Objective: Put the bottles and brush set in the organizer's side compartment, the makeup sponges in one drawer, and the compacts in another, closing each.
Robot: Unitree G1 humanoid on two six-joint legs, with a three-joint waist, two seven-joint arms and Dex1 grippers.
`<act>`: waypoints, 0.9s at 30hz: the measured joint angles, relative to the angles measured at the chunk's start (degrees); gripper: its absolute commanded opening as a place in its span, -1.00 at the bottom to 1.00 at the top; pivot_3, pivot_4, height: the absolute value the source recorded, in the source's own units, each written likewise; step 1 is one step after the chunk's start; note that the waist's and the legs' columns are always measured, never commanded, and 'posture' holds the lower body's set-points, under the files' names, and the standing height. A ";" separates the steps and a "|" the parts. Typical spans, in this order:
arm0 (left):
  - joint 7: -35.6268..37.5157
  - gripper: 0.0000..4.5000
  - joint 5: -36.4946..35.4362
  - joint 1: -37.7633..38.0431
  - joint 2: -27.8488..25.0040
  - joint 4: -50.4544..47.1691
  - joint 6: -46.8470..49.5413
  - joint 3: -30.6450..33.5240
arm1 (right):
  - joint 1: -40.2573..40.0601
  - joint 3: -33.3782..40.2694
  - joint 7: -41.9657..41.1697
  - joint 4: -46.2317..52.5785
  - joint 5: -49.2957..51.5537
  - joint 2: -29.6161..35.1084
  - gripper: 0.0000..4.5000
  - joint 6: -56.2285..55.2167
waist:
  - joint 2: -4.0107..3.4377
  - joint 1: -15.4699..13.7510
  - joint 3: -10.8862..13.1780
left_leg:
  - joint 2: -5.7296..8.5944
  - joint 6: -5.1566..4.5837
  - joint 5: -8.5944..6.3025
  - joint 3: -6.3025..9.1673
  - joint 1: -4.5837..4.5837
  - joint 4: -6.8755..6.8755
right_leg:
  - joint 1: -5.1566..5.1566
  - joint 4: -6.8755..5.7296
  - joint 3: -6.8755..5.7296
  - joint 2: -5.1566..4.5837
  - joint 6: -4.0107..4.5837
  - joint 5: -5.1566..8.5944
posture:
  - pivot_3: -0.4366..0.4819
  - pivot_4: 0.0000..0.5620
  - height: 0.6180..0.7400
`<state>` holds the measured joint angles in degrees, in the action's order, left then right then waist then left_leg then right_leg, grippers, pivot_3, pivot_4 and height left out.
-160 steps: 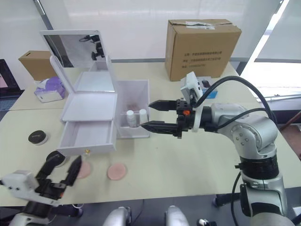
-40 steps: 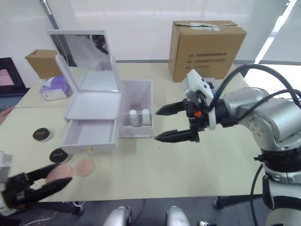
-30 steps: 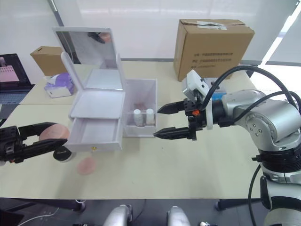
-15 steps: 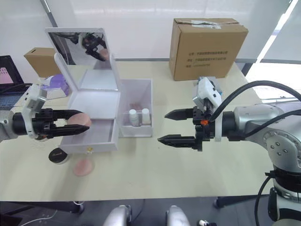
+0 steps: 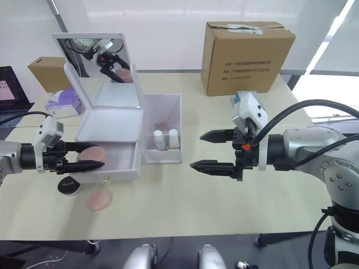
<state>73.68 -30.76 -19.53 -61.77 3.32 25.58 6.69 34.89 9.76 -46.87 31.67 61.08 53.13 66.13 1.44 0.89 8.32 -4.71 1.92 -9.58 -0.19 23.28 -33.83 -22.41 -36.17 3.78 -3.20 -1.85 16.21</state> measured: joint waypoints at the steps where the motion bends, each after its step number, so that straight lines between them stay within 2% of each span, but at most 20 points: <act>1: -0.06 0.31 0.31 0.00 0.02 0.04 -0.31 0.00 | -0.04 0.00 -0.12 -0.01 0.01 0.01 1.00 -0.09 | 0.00 -0.02 0.00 | 0.00 0.00 0.00 -0.01 0.00 0.00 | 0.00 0.00 0.00 0.00 0.00 0.00 | -0.05 -0.47 1.00; 4: -0.62 0.31 0.45 -0.22 1.03 0.64 -0.29 0.36 | -0.32 0.01 -0.33 -0.17 0.02 0.06 1.00 -0.51 | 0.00 -0.06 0.00 | 0.00 0.00 0.00 -0.03 0.00 0.00 | 0.00 0.00 0.00 -0.01 0.00 0.00 | -0.05 -0.47 1.00; 6: -0.81 0.63 0.39 -0.39 1.27 0.73 0.28 0.47 | -0.21 -0.02 -0.31 -0.32 0.02 0.06 1.00 -0.67 | 0.00 -0.04 0.00 | 0.00 0.00 0.00 -0.03 0.00 0.00 | 0.00 -0.01 0.00 -0.01 0.00 0.00 | -0.05 -0.47 1.00; 9: -1.12 0.99 0.24 -0.51 1.28 0.79 1.08 1.44 | -0.08 -0.03 -0.30 -0.70 0.00 0.06 1.00 -0.73 | 0.00 -0.04 0.00 | -0.02 0.00 0.00 -0.02 0.00 0.00 | -0.01 -0.02 0.00 0.00 0.00 0.00 | -0.05 -0.47 1.00; 14: -0.76 0.99 -1.04 -1.29 1.25 0.65 3.68 2.87 | -0.06 -0.10 -0.43 -0.77 -0.02 0.06 1.00 -0.81 | 0.01 -0.03 0.00 | -0.02 0.00 0.00 -0.03 0.00 -0.01 | -0.01 -0.03 0.01 0.01 -0.01 -0.01 | -0.05 -0.47 1.00; 18: -0.56 0.99 -2.27 -1.97 1.02 -0.38 4.85 6.44 | 0.45 -0.53 -1.02 -1.60 -0.31 0.11 1.00 -0.89 | 0.04 -0.07 0.00 | -0.02 0.00 0.00 -0.04 0.00 -0.01 | 0.02 -0.02 0.01 0.00 -0.01 0.00 | -0.05 -0.47 1.00; 23: -0.45 0.99 -6.25 6.64 0.30 -4.39 7.99 17.72 | 0.73 -2.73 -4.47 -4.19 -4.84 0.93 1.00 -5.69 | 0.03 0.72 0.00 | -0.05 -0.01 0.00 -0.06 -0.09 0.02 | -0.04 -0.03 0.05 0.03 -0.01 -0.01 | -0.05 -0.47 1.00; 27: -3.41 0.99 -5.03 16.32 2.58 -3.41 6.31 29.23 | -0.61 -3.93 -8.30 -8.73 -12.77 1.89 1.00 -14.66 | 0.04 1.18 0.00 | -0.09 0.00 0.00 -0.09 -0.19 0.04 | -0.08 -0.03 0.04 0.04 -0.01 0.00 | -0.05 -0.47 1.00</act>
<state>70.27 -35.79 -3.21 -59.19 -0.09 31.89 35.92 34.28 5.83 -55.17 22.94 48.31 55.01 51.46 1.48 2.07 8.32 -4.80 1.91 -9.58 -0.28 23.09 -33.79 -22.49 -36.20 3.82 -3.17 -1.87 16.21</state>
